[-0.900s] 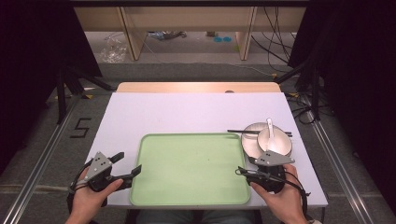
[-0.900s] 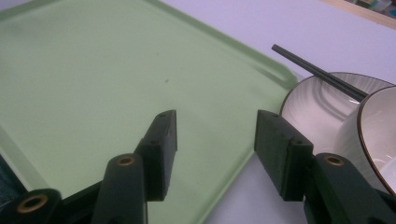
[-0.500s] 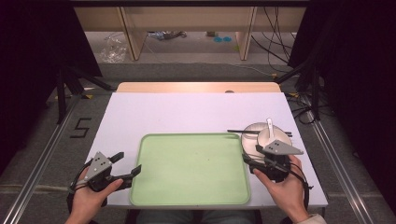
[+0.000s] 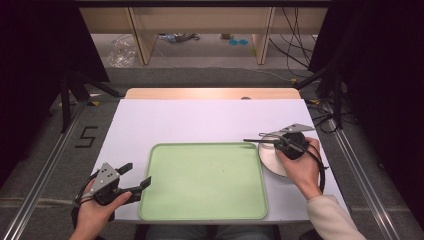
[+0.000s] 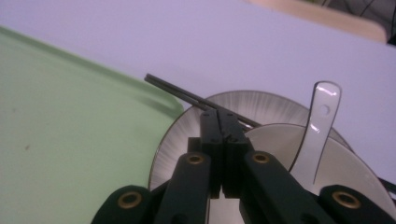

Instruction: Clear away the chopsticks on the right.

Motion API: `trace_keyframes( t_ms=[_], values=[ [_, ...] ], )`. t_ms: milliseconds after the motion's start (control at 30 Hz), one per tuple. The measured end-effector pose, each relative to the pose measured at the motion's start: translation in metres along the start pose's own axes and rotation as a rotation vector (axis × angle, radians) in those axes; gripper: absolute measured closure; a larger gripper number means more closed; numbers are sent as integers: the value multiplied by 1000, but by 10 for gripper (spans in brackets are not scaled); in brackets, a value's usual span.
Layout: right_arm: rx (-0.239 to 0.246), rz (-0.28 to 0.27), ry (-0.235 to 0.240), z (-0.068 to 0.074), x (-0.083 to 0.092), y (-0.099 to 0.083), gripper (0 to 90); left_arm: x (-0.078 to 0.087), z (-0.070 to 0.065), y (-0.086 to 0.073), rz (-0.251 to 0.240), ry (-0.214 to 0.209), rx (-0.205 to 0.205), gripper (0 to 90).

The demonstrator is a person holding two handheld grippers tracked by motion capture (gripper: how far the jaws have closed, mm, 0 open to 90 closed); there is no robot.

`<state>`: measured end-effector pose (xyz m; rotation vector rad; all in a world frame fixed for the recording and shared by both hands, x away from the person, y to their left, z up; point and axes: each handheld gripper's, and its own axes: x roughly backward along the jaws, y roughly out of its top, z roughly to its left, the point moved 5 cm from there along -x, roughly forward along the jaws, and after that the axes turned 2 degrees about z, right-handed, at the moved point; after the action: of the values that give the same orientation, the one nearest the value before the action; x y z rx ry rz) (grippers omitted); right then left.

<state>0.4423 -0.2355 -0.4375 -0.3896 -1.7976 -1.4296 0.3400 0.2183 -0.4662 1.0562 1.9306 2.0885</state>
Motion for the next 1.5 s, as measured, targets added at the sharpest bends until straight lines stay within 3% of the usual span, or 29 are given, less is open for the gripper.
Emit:
trace_keyframes(
  t_ms=[200,267,300,367,567,633,667,733,767,833,1000,1067,1133,1200,1233,1300,1400,1467,1500],
  values=[
    [-80,135,13,-1,-28,15,900,0,0,0,1,1,0,189],
    [-89,136,21,-1,-32,19,900,0,0,0,0,1,0,189],
    [-75,179,3,-1,-41,25,900,0,0,0,0,0,1,189],
    [-91,211,6,-2,-50,30,900,0,0,0,1,-2,-4,189],
    [-72,241,-21,-8,-68,36,900,0,0,0,0,-2,6,189],
    [-88,254,-29,-7,-70,36,900,0,0,0,0,-2,5,189],
    [-110,287,-31,-5,-73,34,900,0,0,-1,-1,0,18,189],
    [-64,269,-33,-9,-78,35,900,0,0,0,1,-1,0,189],
    [-108,295,-44,-6,-77,35,900,0,0,0,1,-1,0,189],
    [-113,299,-46,-6,-77,35,900,0,0,0,1,-1,0,189],
    [-68,292,-37,-9,-82,36,900,0,-1,-1,0,-1,18,189],
    [-126,331,-59,-7,-83,35,900,0,0,0,0,-2,3,189],
    [-124,330,-60,-8,-84,35,900,0,0,-1,0,-4,13,189],
    [-115,330,-62,-10,-84,35,900,0,0,0,2,-3,-1,189],
    [-77,308,-62,-14,-87,36,900,0,0,0,2,-3,0,189],
    [-58,310,-58,-16,-88,36,900,0,0,-1,1,-5,9,189],
    [-54,307,-57,-13,-85,38,900,0,0,-1,1,-4,13,190],
    [55,258,-57,-10,-78,47,821,0,-1,-1,0,-5,18,189],
    [175,232,-43,-8,-77,52,765,0,0,0,2,-5,0,189]
  ],
)
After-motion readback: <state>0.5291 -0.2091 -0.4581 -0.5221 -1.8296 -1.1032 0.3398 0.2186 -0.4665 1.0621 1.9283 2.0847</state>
